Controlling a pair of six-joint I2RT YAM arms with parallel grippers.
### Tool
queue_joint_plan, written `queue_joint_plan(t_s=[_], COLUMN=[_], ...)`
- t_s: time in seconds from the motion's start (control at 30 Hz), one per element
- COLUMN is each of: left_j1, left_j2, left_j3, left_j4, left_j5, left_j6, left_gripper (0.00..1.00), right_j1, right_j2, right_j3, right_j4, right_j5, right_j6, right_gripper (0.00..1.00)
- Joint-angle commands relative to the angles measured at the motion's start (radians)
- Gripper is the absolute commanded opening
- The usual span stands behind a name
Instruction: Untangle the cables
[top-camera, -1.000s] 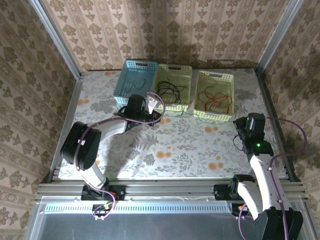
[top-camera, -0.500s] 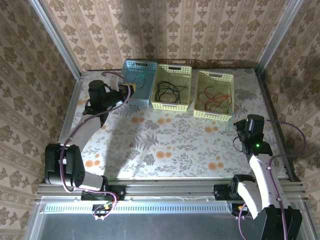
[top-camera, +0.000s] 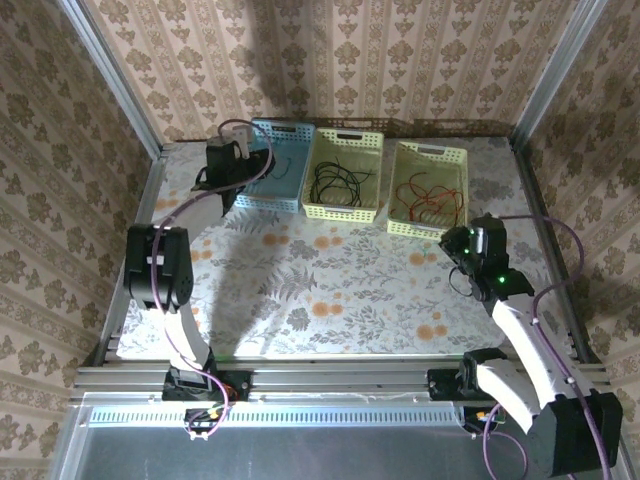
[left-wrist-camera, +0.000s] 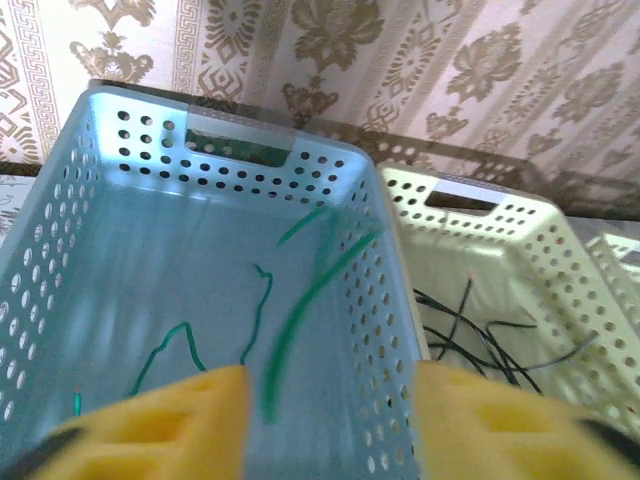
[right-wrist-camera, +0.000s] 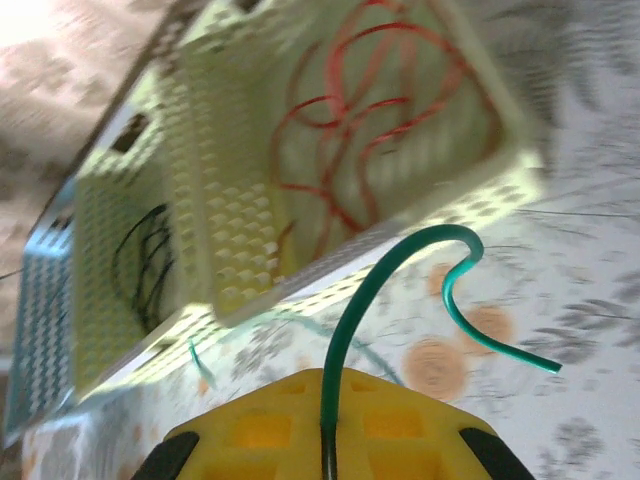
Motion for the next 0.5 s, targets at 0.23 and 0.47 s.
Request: queue_joint_plan(t_s=[0.23,0.47], left_j1=[-0.169,-0.266], left_j2=[-0.093,-0.107], left_j3=[-0.126,-0.215], left_j4=[0.153,0.133], left_j5=[0.354,0.51], left_j6=[0.001,0.005], left_gripper=[1.0,1.0], right_j1=[0.103,0.102], right_j2=[0.036,0.149], right_j3=[0.082,0.116], right_j4=[0.214,0.375], right_j5=[-0.137,-0.266], right_j6=[-0.124,-0.048], right_gripper=[0.12,0.12])
